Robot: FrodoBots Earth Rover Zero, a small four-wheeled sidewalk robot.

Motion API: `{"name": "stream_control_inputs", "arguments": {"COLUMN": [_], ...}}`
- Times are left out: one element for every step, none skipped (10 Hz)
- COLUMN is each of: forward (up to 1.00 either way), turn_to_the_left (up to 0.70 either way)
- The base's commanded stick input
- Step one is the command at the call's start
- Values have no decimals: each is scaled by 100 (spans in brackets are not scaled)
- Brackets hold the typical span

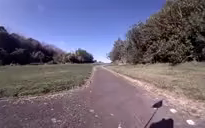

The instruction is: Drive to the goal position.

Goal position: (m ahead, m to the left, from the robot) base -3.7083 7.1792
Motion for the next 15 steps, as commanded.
{"name": "stream_control_inputs", "arguments": {"forward": [5, 5, 5, 5, 5, 5, 5, 5, 4, 5, 4, 48, 61, 70, 69], "turn_to_the_left": [0, 0, 0, 0, 0, 0, 0, 0, 0, 0, 0, 0, 0, 0, 0]}}
